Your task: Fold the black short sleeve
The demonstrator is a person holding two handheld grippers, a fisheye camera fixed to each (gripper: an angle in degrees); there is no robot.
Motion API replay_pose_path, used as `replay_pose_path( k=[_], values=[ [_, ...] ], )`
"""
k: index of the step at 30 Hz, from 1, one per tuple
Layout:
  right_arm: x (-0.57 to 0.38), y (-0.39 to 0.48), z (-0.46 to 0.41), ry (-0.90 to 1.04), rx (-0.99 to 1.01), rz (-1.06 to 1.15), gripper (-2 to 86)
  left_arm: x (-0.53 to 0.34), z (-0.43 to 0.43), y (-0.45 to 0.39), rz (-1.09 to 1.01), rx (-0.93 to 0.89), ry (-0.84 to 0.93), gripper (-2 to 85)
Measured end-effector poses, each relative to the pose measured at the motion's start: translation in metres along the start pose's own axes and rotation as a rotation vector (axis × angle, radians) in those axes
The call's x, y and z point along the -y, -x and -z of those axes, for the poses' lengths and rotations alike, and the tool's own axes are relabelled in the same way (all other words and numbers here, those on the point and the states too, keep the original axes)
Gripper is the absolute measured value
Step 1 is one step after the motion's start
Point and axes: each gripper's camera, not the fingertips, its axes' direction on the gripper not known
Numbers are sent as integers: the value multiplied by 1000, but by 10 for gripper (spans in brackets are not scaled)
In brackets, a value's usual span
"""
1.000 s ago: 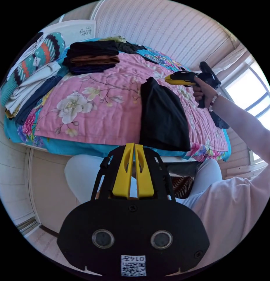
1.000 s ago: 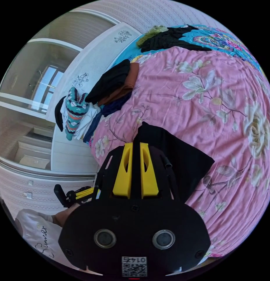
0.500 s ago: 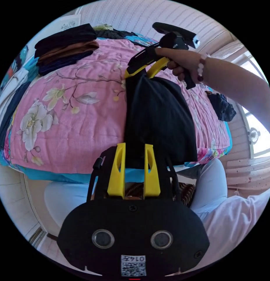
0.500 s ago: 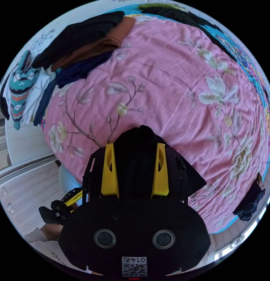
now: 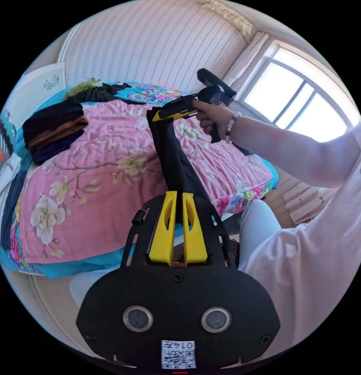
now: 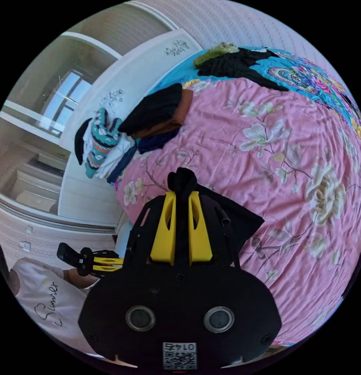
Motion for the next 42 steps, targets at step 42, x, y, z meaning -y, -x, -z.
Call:
replay_pose_path(
  k=[42],
  values=[
    [-222, -147, 276, 73, -366, -326, 94, 40, -61, -115, -113, 145, -165, 65]
  ],
)
